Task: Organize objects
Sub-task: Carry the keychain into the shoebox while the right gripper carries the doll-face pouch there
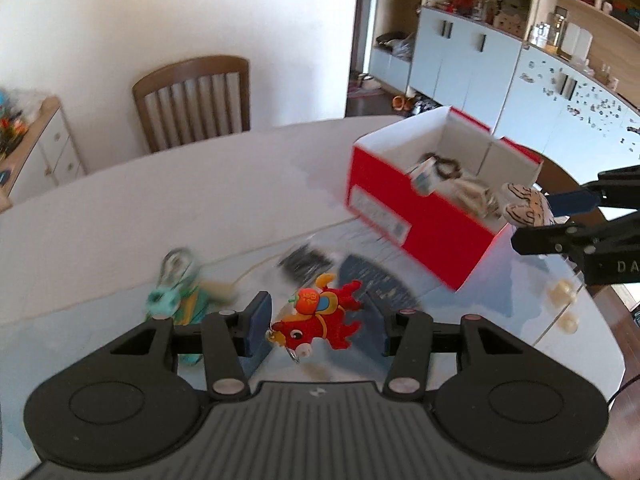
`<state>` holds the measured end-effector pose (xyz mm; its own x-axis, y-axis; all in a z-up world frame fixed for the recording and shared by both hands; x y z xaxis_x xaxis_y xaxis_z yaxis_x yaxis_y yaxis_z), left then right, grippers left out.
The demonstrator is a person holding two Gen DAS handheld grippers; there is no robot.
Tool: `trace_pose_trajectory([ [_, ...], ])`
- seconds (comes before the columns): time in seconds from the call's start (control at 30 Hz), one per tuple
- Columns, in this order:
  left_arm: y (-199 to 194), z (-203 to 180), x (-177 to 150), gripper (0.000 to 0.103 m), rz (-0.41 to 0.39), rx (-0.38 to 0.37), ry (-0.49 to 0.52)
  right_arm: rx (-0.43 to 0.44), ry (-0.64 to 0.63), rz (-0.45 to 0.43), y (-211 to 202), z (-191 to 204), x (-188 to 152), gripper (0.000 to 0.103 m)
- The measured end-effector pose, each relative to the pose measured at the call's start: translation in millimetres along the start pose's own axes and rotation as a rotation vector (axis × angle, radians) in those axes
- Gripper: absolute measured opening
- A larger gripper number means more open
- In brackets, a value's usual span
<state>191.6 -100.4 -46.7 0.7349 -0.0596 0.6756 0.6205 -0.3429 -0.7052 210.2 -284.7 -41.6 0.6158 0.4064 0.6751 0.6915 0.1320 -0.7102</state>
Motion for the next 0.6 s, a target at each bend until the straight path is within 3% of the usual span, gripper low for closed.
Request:
trace_pose_trajectory([
  [0.6, 75.2, -92.9, 92.0, 0.050, -0.020, -0.023, 0.071, -0.052, 0.008, -0.039, 32.7, -124.4, 17.6, 0.049],
])
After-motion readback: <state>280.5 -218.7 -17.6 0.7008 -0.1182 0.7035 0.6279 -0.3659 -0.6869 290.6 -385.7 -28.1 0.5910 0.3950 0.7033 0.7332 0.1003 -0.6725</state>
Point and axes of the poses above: each gripper's, at about its wrist camera, not at the fingertips, and y roughly the way its jaws point, z to its left, x to its top, the point moved 5 cm from there along y, roughly the way its jaws point, and after that the axes turned 14 degrees about -x, right-handed, at the moved point
